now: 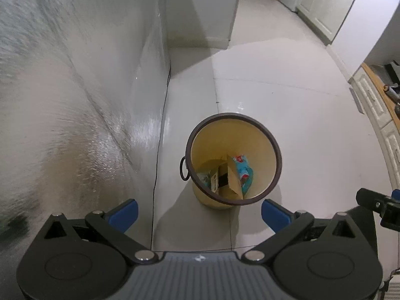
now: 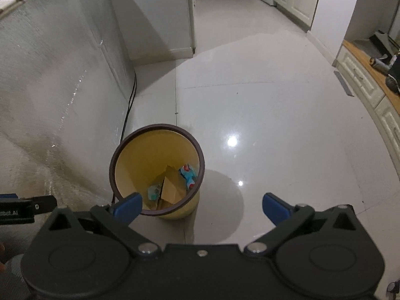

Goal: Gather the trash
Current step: 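Raise both tools away from the bin back toward the bed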

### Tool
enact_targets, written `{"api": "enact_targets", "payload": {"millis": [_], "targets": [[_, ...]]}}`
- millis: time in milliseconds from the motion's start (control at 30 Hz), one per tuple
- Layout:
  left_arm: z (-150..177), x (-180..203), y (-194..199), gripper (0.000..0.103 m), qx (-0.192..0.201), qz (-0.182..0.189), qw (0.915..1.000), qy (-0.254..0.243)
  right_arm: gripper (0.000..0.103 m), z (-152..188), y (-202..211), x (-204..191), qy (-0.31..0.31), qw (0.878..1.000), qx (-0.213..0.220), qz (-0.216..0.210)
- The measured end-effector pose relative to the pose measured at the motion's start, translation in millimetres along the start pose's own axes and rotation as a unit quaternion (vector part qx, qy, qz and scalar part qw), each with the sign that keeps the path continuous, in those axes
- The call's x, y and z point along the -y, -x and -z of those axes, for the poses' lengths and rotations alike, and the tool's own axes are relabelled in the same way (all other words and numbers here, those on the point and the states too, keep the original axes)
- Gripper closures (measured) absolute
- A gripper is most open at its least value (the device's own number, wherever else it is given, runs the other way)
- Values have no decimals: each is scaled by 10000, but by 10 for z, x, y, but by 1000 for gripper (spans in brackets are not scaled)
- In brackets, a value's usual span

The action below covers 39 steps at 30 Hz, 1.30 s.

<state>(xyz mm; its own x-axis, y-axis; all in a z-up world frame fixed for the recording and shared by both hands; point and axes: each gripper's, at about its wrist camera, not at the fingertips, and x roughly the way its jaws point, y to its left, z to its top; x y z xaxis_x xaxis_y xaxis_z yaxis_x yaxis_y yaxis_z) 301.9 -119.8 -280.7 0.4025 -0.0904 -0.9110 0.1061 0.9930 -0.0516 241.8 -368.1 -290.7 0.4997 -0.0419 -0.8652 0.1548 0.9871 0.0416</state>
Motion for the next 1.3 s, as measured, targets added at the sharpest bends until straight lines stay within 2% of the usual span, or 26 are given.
{"api": "enact_targets", "payload": {"millis": [400, 600, 867, 1033, 1300], "targets": [[286, 119, 720, 0, 430, 199, 9983, -328, 0, 343, 726, 68, -129, 9997, 181, 72], [412, 238, 1166, 0, 804, 388, 9944, -561, 0, 484, 1223, 106, -222, 9976, 624, 185], [582, 334, 1813, 0, 1323, 786, 9848, -808, 0, 653, 1861, 186, -407, 9917, 1159, 380], [679, 362, 2256, 0, 1665, 1019, 9764, -926, 0, 723, 2320, 141, -434, 9856, 1594, 360], [768, 199, 2961, 0, 2213, 1044, 9661, -821, 0, 763, 2996, -103, -256, 9738, 2233, 343]]}}
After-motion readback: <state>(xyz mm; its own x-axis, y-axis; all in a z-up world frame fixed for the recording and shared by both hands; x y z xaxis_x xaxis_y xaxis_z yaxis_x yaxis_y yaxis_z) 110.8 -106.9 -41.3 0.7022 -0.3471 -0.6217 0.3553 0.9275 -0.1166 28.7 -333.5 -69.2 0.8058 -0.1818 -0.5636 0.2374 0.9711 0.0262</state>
